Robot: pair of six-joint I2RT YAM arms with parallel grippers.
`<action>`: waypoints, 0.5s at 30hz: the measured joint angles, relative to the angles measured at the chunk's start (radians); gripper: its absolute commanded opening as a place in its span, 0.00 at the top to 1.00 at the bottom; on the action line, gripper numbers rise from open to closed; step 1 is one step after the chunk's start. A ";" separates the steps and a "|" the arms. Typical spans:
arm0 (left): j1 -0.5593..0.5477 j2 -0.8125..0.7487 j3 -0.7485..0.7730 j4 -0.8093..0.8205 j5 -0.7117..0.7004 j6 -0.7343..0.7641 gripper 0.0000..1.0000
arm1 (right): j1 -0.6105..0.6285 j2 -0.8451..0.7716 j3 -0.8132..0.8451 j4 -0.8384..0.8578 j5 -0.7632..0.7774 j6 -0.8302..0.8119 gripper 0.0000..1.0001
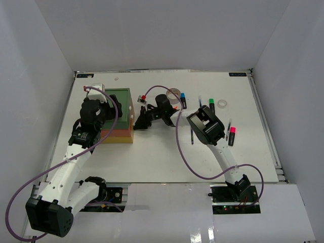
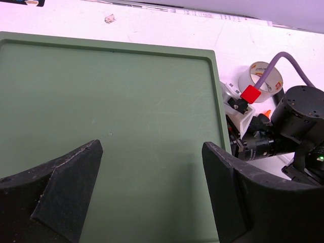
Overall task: Sort the stationery into containers
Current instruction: Open the drawer in the storage box.
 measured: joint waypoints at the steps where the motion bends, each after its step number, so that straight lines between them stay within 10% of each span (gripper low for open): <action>1: 0.000 0.000 0.000 0.000 0.000 0.000 0.10 | 0.000 0.000 0.000 0.000 0.000 0.000 0.57; 15: 0.000 0.001 0.000 0.000 0.000 0.000 0.10 | 0.000 0.000 -0.004 0.012 -0.010 0.003 0.53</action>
